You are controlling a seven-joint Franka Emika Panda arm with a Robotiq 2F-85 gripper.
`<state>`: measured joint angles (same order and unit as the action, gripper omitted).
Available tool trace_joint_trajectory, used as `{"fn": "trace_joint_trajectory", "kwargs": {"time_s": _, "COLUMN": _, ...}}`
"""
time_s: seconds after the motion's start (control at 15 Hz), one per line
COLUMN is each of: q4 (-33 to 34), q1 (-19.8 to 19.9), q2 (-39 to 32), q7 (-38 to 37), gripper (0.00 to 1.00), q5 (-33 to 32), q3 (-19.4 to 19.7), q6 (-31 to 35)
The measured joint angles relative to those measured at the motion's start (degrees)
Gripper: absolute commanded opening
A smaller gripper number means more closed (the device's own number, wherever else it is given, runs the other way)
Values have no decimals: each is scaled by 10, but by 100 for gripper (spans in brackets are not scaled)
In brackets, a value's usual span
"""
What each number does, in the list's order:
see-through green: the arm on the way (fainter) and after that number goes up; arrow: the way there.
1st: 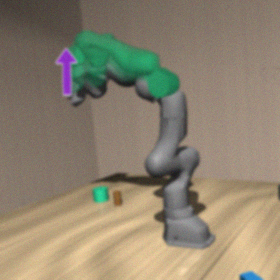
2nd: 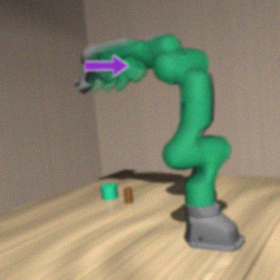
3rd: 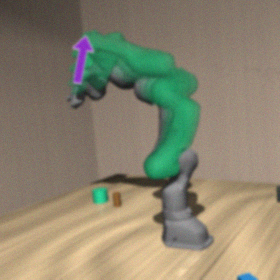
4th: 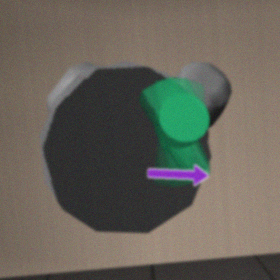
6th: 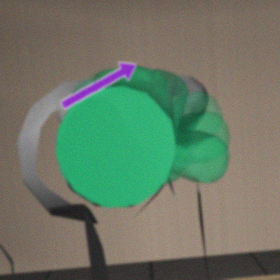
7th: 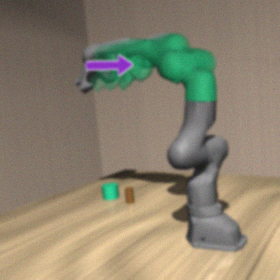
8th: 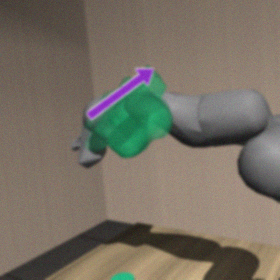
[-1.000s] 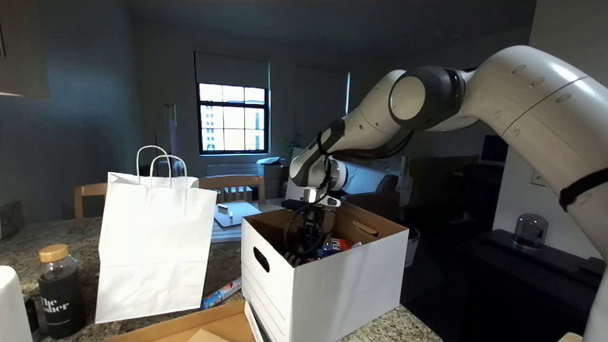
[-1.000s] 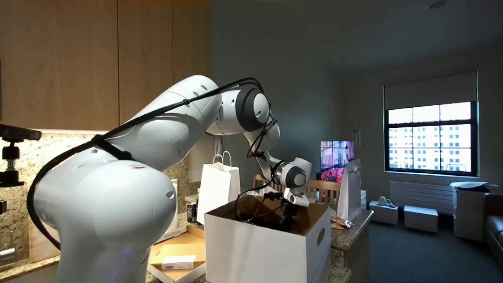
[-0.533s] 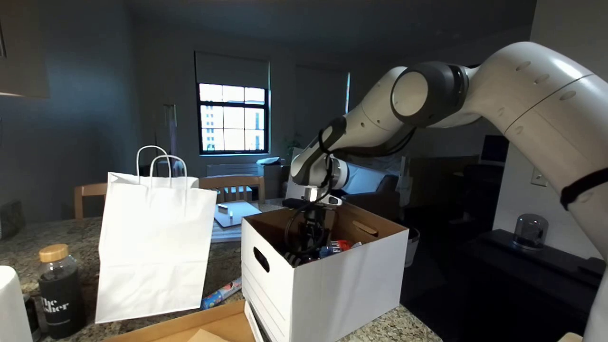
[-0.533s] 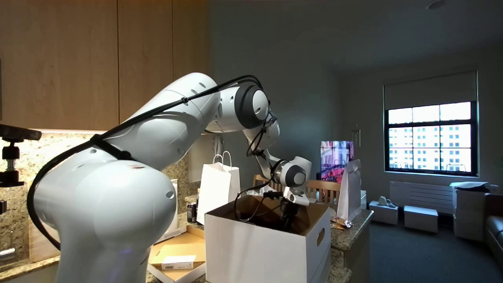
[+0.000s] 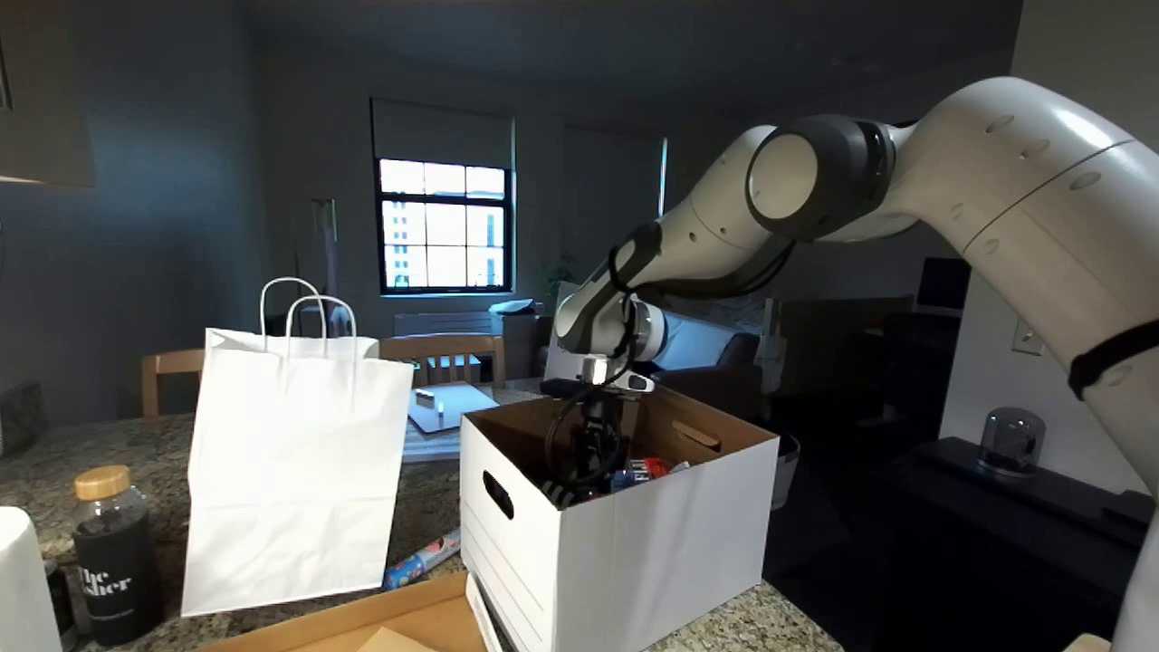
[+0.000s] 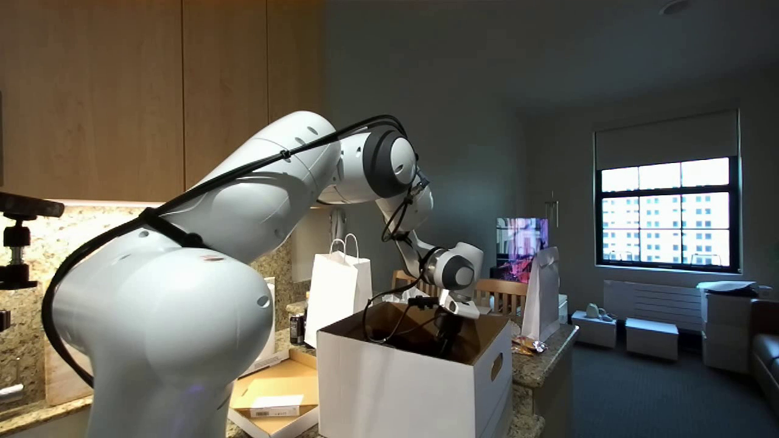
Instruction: Pick up two bottles from the box and put them on the box cover
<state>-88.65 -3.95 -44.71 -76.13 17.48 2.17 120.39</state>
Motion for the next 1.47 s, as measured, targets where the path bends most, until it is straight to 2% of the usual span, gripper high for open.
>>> {"fn": "trace_joint_trajectory", "kwargs": {"time_s": 0.27, "q4": 0, "q1": 0, "q2": 0, "q7": 0, "gripper": 12, "q5": 0, "q3": 1, "q6": 3}}
{"fn": "trace_joint_trajectory", "kwargs": {"time_s": 0.4, "q4": 0, "q1": 0, "q2": 0, "q7": 0, "gripper": 15, "q5": 0, "q3": 1, "q6": 3}}
{"fn": "trace_joint_trajectory", "kwargs": {"time_s": 1.13, "q4": -1, "q1": -2, "q2": 4, "q7": 16, "gripper": 15, "q5": -4, "q3": -1, "q6": 6}}
{"fn": "trace_joint_trajectory", "kwargs": {"time_s": 1.47, "q4": -16, "q1": -12, "q2": 24, "q7": 37, "gripper": 15, "q5": -15, "q3": -3, "q6": 30}}
